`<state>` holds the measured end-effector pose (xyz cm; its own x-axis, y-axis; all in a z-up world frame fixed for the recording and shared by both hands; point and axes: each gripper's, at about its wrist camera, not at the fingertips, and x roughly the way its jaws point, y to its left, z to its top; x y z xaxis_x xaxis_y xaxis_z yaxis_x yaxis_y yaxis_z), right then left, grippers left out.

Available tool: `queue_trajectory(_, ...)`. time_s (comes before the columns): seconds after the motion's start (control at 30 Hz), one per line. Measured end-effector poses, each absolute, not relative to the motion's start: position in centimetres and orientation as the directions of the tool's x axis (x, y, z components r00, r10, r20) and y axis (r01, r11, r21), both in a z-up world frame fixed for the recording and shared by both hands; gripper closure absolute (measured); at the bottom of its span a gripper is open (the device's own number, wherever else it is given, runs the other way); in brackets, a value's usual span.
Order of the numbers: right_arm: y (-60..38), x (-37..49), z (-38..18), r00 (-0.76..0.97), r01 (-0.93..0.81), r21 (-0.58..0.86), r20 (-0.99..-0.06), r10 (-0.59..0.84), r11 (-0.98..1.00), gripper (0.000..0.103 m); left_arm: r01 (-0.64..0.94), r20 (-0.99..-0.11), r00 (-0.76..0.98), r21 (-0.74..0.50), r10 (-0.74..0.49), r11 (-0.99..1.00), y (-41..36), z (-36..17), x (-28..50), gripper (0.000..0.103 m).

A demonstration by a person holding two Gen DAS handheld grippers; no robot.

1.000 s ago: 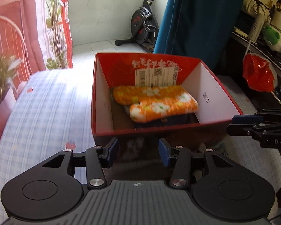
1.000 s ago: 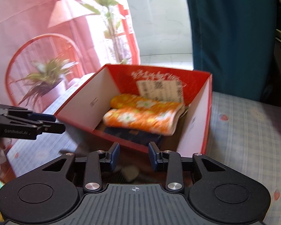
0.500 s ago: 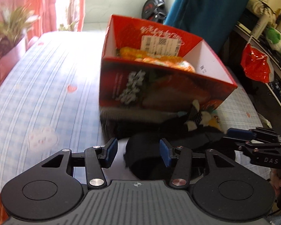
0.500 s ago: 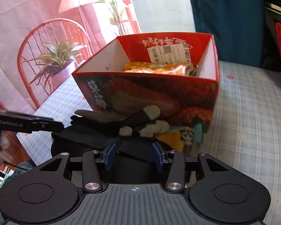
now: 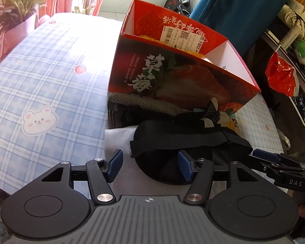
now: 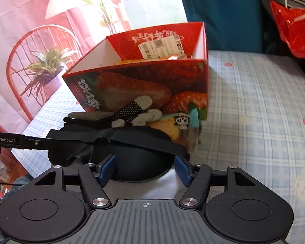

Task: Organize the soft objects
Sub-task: 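Move the left tool back to the black strap item, then grasp the black strap item with the left tool and lower it into the box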

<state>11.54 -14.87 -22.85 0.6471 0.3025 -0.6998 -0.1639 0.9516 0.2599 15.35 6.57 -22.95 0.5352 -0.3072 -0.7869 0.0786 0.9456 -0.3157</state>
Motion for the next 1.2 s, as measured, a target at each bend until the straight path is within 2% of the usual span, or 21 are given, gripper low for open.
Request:
queue_trajectory(0.47, -15.2, 12.8, -24.4, 0.62, -0.123, 0.343, -0.706, 0.342, 0.931, 0.026, 0.085, -0.764, 0.518, -0.401, -0.384, 0.912, 6.2, -24.3, 15.7, 0.036)
queue_trajectory(0.8, -15.1, 13.4, -24.8, 0.626, -0.102, 0.382, -0.693, 0.358, 0.919, 0.026, 0.099, -0.759, 0.519, -0.404, -0.394, 0.909, 5.8, -24.6, 15.9, 0.037)
queue_trajectory(0.9, -14.9, 13.3, -24.4, 0.635, -0.115, 0.374, -0.684, 0.358, 0.92, 0.031, 0.103, -0.755, 0.526, -0.399, -0.39, 0.911, 5.7, -24.5, 15.8, 0.039)
queue_trajectory(1.1, -14.6, 12.7, -22.7, 0.699, -0.141, 0.285, -0.649, 0.3, 0.948, 0.045, 0.141, -0.741, 0.559, -0.357, -0.372, 0.923, 5.4, -23.7, 15.5, 0.054)
queue_trajectory(1.2, -14.9, 12.7, -21.9, 0.727, -0.148, 0.3, -0.614, 0.309, 0.942, 0.056, 0.161, -0.735, 0.574, -0.329, -0.36, 0.93, 5.1, -23.3, 15.3, 0.062)
